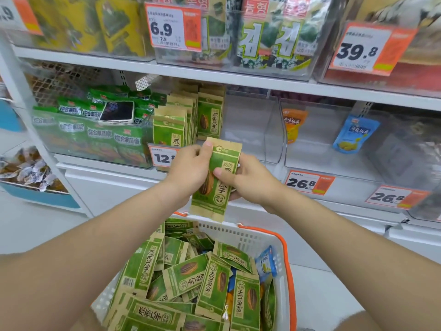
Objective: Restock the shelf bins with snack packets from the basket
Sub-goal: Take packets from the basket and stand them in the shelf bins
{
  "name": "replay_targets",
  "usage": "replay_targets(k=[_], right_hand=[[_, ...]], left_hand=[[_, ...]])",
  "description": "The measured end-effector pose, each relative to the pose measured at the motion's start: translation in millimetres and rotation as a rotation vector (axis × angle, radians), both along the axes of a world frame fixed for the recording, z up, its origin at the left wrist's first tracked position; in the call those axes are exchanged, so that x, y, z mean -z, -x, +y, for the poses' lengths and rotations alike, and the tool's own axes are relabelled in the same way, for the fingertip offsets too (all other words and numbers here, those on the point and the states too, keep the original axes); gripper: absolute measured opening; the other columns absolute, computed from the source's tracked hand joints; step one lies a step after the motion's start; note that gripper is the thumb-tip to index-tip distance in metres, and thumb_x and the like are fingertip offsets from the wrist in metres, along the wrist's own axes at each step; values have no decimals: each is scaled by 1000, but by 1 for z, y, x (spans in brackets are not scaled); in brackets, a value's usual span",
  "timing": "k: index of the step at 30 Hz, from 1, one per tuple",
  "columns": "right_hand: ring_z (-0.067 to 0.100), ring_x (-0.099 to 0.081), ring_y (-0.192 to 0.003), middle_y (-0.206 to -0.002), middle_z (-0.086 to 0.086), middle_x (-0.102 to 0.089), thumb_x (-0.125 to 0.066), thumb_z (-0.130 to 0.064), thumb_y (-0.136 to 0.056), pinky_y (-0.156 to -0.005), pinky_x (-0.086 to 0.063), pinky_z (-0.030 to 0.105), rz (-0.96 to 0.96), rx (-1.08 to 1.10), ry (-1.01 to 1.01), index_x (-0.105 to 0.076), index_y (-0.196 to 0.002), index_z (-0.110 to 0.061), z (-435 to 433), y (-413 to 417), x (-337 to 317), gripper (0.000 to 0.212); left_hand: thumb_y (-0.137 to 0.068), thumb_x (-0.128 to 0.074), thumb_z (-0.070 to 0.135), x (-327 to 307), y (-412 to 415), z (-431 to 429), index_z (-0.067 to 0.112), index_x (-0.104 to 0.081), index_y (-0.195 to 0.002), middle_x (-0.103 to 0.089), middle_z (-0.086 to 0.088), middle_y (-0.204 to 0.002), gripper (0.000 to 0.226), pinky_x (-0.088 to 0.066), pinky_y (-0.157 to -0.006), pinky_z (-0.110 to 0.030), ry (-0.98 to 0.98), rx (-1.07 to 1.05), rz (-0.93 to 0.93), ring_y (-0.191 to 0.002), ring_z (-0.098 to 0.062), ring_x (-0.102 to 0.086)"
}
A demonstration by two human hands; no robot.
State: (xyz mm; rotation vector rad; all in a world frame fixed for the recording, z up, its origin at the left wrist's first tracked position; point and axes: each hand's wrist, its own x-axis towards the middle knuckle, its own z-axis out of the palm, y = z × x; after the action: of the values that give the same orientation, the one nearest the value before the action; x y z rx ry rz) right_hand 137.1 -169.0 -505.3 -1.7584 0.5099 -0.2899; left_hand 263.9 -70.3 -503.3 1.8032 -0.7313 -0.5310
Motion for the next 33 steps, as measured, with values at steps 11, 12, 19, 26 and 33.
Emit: replay_targets(k=[11,12,19,26,33], right_hand=[[12,-71,-102,-116,-7,-68,-50,-60,-102,-87,-60,48,-140,180,161,-44,-122,-29,21,-8,1,38],[8,-69,-102,-114,-11,-68,-50,-58,-102,-88,-58,41,-173,228,185,-45,-121,-28,22,-9,0,35],[16,-72,-99,-109,-4,-67,-48,-48,-107,-86,-61,49,-247,494,24,-42,-118,-20,1,-28,-10,31],[17,-74,-100,-116,4,-71,-46,-44,-109,-83,-64,42,-247,405,-150,-46,-127,-17,-14,-48,-16,33],[26,-78,-96,-111,6,-78,-53,-48,-105,-80,-64,54,-245,393,-91,-61,-122,-19,-54,-60,-20,34]], left_hand=[[-103,-59,52,-9,5,-4,-9,-68,-83,-65,-25,-71,65,-46,-61,-37,287,-230,102,-63,-21,-55],[-106,-53,53,-13,3,-6,-8,-69,-83,-67,-23,-73,66,-47,-64,-39,264,-235,75,-65,-22,-57],[-100,-68,38,-21,9,-8,17,-72,-75,-72,4,-72,33,-53,-76,-36,174,-200,-245,-76,-16,-68],[-84,-87,23,-33,-11,-22,7,-82,-93,-81,-11,-97,19,-59,-97,-54,245,-182,558,-100,-33,-77],[-89,-84,19,-56,-41,-29,15,-65,-95,-77,-8,-87,20,-60,-76,-33,95,-123,-10,-85,-21,-76]])
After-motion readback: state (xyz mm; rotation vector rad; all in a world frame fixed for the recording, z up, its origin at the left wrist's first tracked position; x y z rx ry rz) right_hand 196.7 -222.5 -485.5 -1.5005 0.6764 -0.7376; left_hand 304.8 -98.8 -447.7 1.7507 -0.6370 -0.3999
